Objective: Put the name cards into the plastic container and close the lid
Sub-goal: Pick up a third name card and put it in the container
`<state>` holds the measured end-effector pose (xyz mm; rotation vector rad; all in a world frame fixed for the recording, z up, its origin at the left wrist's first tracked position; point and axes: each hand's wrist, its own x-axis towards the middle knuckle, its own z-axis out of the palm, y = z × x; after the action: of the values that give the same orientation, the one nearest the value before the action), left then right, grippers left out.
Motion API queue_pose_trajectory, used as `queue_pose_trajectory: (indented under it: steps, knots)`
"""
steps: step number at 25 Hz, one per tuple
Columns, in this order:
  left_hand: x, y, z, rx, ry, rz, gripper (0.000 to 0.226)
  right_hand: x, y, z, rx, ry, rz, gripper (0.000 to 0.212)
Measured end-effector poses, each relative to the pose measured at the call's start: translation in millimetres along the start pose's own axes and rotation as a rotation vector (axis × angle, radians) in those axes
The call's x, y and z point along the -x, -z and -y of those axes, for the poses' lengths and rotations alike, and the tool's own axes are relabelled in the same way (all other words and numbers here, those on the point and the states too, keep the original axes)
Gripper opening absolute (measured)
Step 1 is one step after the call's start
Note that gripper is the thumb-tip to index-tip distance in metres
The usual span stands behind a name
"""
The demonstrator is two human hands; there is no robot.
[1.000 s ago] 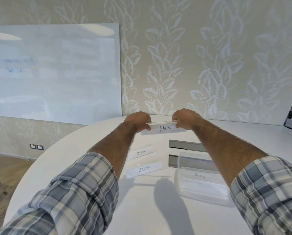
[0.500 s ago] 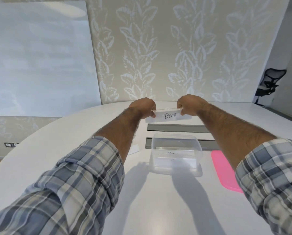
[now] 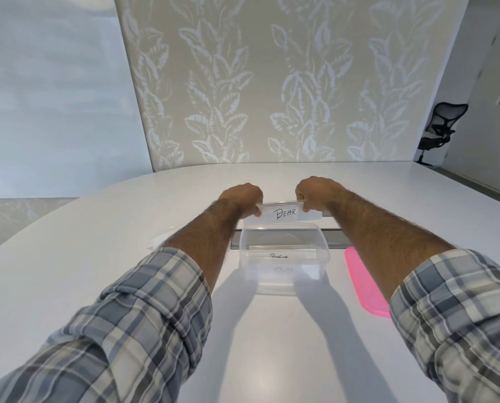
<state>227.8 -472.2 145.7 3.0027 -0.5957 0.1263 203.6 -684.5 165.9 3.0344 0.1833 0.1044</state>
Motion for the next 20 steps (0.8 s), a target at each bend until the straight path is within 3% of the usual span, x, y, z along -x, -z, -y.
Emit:
queue_pose_trajectory:
  steps: [20]
  knots:
    - [-20, -77, -5, -0.03, 0.044, 0.149, 0.039, -28, -82, -13, -0.024, 0.071, 0.129, 0.026]
